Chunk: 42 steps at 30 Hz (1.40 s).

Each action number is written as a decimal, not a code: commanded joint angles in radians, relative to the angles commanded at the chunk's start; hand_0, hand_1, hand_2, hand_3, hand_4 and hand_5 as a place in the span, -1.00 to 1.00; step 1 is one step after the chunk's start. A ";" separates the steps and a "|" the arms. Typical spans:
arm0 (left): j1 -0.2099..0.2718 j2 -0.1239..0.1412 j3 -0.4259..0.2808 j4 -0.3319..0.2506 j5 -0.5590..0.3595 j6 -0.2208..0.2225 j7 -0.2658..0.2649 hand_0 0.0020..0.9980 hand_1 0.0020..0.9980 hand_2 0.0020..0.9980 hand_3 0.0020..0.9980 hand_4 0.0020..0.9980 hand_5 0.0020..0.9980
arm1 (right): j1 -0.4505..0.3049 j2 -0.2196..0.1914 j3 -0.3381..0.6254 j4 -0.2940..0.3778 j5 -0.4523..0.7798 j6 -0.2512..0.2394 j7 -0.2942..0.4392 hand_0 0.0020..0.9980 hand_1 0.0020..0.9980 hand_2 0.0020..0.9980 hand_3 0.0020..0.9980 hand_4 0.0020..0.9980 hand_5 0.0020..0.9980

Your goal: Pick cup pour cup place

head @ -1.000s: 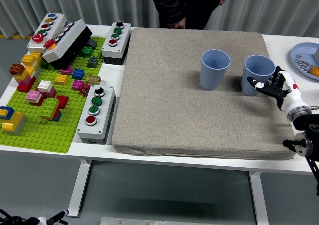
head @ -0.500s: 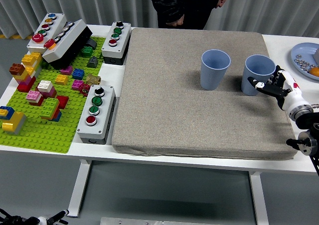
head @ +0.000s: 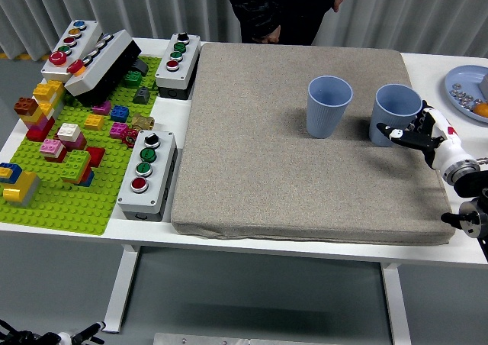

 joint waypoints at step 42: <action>0.008 0.009 -0.008 0.000 -0.010 0.001 -0.001 0.71 0.74 0.77 0.54 0.20 1.00 | 0.133 -0.159 0.091 0.155 0.088 -0.171 0.002 0.99 0.89 1.00 0.95 0.70 -0.50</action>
